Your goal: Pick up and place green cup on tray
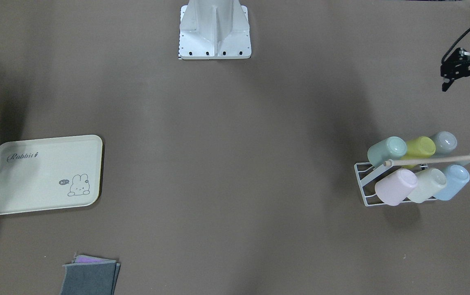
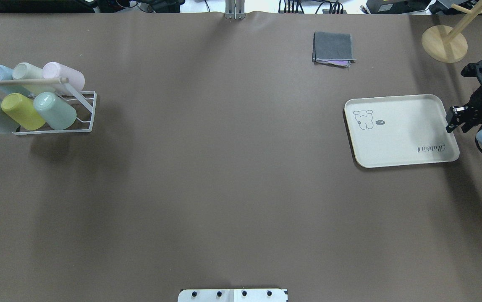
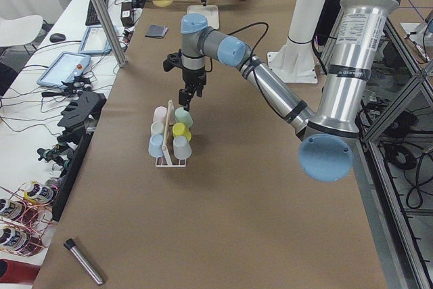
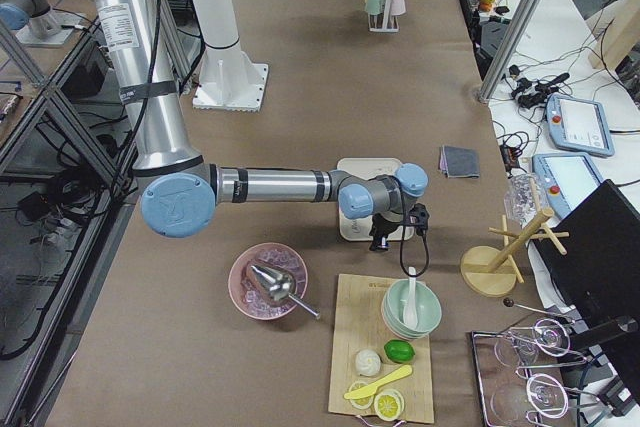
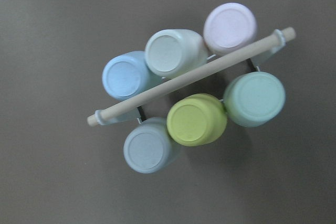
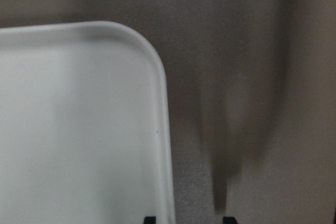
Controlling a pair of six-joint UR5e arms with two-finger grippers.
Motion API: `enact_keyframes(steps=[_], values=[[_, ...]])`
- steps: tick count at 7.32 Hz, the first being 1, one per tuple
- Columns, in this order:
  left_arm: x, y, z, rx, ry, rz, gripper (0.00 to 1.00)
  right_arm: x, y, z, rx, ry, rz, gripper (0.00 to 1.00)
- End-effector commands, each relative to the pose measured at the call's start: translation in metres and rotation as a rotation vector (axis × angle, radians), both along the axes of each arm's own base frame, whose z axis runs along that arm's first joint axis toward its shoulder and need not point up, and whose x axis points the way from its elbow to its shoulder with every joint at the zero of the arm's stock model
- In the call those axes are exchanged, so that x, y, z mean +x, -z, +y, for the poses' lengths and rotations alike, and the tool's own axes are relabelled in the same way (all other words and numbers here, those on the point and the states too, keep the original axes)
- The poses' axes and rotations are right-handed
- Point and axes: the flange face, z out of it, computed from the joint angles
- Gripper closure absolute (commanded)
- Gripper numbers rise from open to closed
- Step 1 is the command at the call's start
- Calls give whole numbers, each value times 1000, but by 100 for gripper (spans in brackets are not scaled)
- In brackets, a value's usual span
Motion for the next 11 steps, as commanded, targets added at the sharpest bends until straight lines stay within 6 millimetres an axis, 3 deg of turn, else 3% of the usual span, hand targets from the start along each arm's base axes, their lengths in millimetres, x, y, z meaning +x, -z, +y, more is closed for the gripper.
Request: enact_keyframes(steps=[1, 3, 4, 5, 6, 8, 9, 10, 11], values=[[69, 39, 23, 68, -79, -73, 1, -4, -1, 1, -5, 3, 3, 49], [77, 56, 41, 510, -453, -277, 1, -7, -5, 3, -12, 9, 6, 53], [87, 50, 59, 647, -535, -393, 1, -8, -5, 2, -11, 10, 7, 58], [101, 22, 78, 782, -615, -522, 1, -9, -6, 2, -12, 10, 9, 64], [98, -7, 88, 878, -641, -621, 1, -9, -5, 2, -11, 10, 9, 70], [112, -26, 112, 1043, -790, -780, 2, -8, -6, 2, -13, 8, 8, 84], [135, -40, 119, 1111, -869, -905, 2, -7, -4, 3, -8, 10, 4, 89], [159, -61, 124, 1139, -931, -1017, 2, -7, -3, 4, -8, 9, 4, 99], [176, -78, 128, 1157, -986, -1120, 2, -6, -2, 3, -7, 7, 2, 100]])
